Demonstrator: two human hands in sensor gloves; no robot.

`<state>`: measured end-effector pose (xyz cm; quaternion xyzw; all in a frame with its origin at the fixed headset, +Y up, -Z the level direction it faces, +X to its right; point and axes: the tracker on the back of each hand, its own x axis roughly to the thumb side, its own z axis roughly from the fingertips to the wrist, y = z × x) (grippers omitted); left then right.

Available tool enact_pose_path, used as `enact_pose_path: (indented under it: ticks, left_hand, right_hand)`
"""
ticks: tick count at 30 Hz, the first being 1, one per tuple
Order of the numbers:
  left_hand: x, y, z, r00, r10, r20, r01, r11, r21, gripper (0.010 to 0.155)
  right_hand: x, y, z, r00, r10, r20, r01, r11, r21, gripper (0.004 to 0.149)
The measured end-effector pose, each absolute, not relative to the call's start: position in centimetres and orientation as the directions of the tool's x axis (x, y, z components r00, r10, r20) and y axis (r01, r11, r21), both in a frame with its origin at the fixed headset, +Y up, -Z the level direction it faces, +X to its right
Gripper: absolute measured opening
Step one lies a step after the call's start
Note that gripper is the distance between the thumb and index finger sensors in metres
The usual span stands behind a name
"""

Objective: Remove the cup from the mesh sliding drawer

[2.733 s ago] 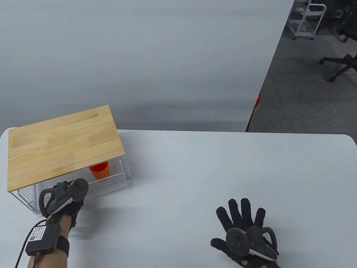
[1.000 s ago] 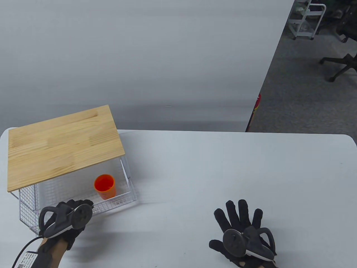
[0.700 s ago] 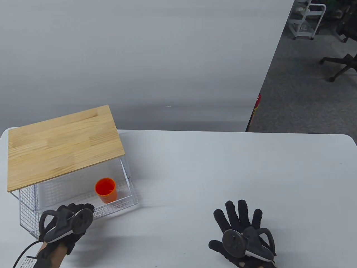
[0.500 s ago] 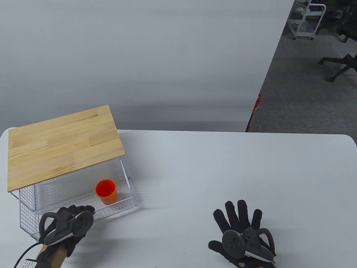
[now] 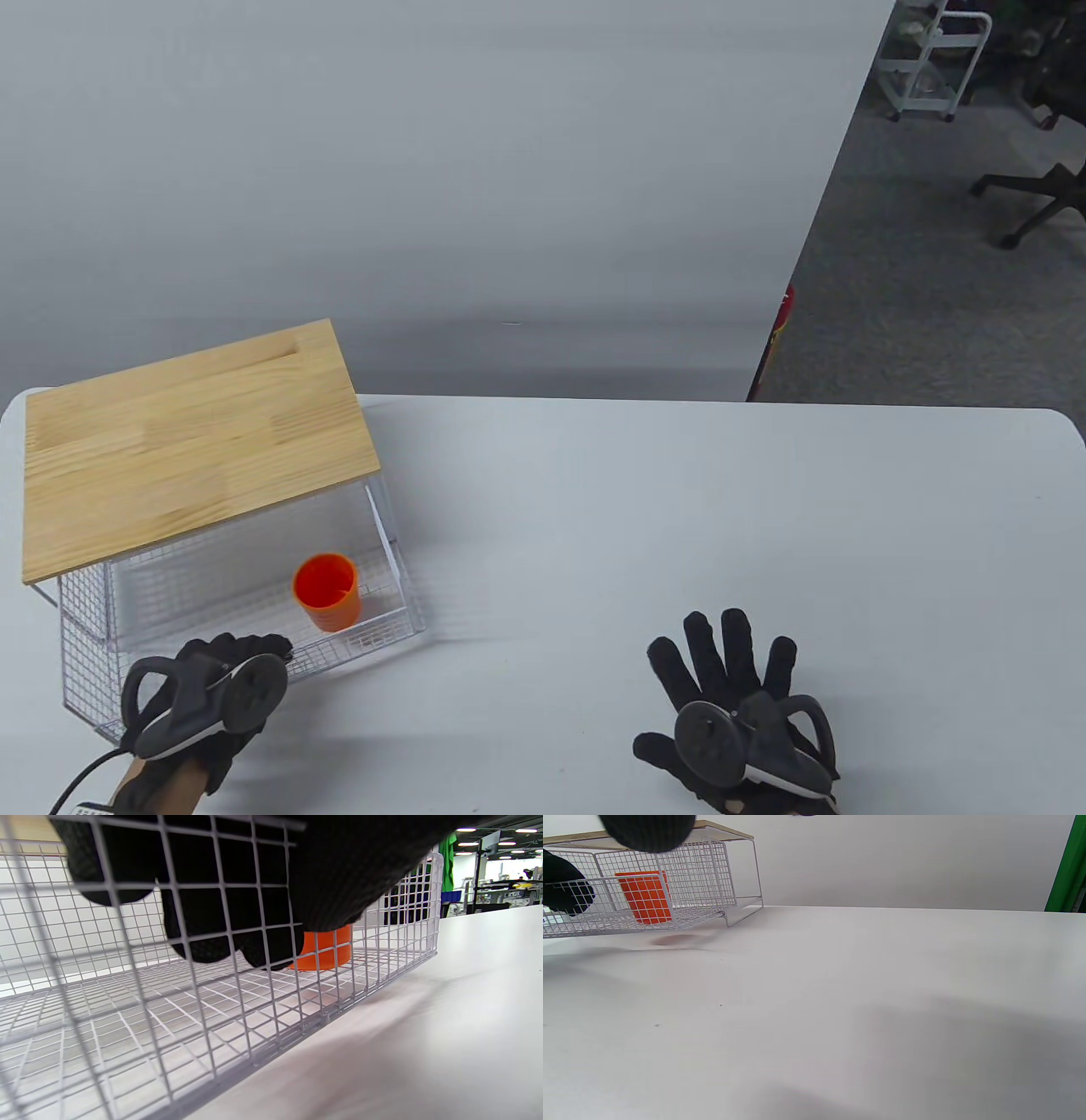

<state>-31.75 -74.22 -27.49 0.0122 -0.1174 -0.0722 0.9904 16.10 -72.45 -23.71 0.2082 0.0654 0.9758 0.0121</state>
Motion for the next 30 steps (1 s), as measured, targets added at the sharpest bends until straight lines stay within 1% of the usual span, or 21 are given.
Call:
enact_pose_path:
  ticks: [5, 7, 9, 13, 17, 19, 20, 23, 27, 30]
  left_hand:
    - [-32.0, -74.4, -27.5, 0.968, -0.108, 0.227, 0.108, 0.994, 0.012, 0.029]
    - [-32.1, -74.4, -27.5, 0.971, -0.082, 0.226, 0.087, 0.996, -0.012, 0.034]
    - [-32.1, -74.2, -27.6, 0.974, -0.052, 0.221, 0.061, 0.997, -0.036, 0.045]
    - [-31.9, -73.0, -27.8, 0.977, -0.008, 0.213, 0.013, 1.0, -0.021, 0.068]
    - [-31.5, -71.4, -28.4, 0.979, 0.029, 0.203, -0.035, 0.999, 0.026, 0.082]
    - [-31.0, -70.6, -28.9, 0.98, 0.042, 0.196, -0.048, 0.998, 0.028, 0.086]
    - [-30.8, -70.3, -29.2, 0.98, 0.054, 0.19, -0.057, 0.998, 0.01, 0.088]
    - [-30.1, -69.7, -30.4, 0.98, 0.086, 0.179, -0.083, 0.996, -0.024, 0.089]
    - [-29.2, -69.8, -32.2, 0.984, 0.101, 0.144, -0.085, 0.99, -0.116, 0.094]
    - [-28.6, -70.1, -33.3, 0.985, 0.11, 0.131, -0.091, 0.985, -0.144, 0.093]
  right_hand:
    - [16.1, -72.5, -23.7, -0.914, 0.049, 0.403, 0.005, -0.991, 0.134, 0.09]
    - [16.1, -72.5, -23.7, -0.914, 0.049, 0.403, 0.007, -0.991, 0.137, 0.09]
    - [16.1, -72.5, -23.7, -0.914, 0.047, 0.403, 0.01, -0.99, 0.138, 0.09]
    - [16.1, -72.4, -23.7, -0.915, 0.05, 0.4, 0.005, -0.991, 0.135, 0.09]
    - [16.1, -72.4, -23.7, -0.915, 0.051, 0.4, 0.003, -0.991, 0.133, 0.09]
    - [16.2, -72.4, -23.7, -0.915, 0.051, 0.4, 0.001, -0.991, 0.13, 0.09]
    - [16.2, -72.4, -23.7, -0.915, 0.052, 0.401, 0.001, -0.992, 0.13, 0.09]
    - [16.3, -72.4, -23.7, -0.914, 0.053, 0.401, -0.002, -0.992, 0.127, 0.09]
    - [16.3, -72.3, -23.7, -0.914, 0.057, 0.401, -0.008, -0.992, 0.125, 0.09]
    - [16.4, -72.3, -23.7, -0.914, 0.059, 0.401, -0.011, -0.992, 0.123, 0.09]
